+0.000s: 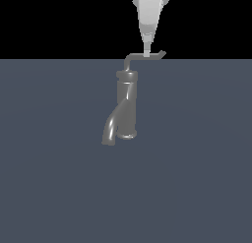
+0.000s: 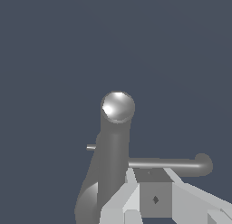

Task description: Turn on the faucet by rotating a designated handle.

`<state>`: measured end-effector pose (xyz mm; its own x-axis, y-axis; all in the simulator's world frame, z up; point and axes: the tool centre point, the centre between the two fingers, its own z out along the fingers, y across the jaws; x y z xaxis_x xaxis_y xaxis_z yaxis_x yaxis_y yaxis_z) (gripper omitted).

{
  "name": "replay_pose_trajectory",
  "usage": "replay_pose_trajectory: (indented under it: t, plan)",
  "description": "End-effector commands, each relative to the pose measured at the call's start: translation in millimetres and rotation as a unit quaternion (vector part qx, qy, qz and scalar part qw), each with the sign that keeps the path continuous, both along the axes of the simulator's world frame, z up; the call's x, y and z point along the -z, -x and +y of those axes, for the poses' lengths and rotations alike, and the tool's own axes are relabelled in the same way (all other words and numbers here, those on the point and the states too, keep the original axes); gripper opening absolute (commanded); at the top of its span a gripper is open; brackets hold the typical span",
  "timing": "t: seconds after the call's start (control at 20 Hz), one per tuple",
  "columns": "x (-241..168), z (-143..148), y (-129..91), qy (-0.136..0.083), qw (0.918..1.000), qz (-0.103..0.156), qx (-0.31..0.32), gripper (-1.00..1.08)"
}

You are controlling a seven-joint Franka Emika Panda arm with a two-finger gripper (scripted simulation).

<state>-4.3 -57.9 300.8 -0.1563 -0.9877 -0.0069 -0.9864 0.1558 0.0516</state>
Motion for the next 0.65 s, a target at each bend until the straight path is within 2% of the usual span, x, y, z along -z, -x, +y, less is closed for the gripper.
replay_pose_trajectory:
  t: [0.0, 0.6]
  plan:
    - [1, -25, -26, 0.007, 0.9996, -0.025, 0.015, -1.0]
    - [1, -42, -50, 0.008, 0.9994, -0.025, 0.024, -1.0]
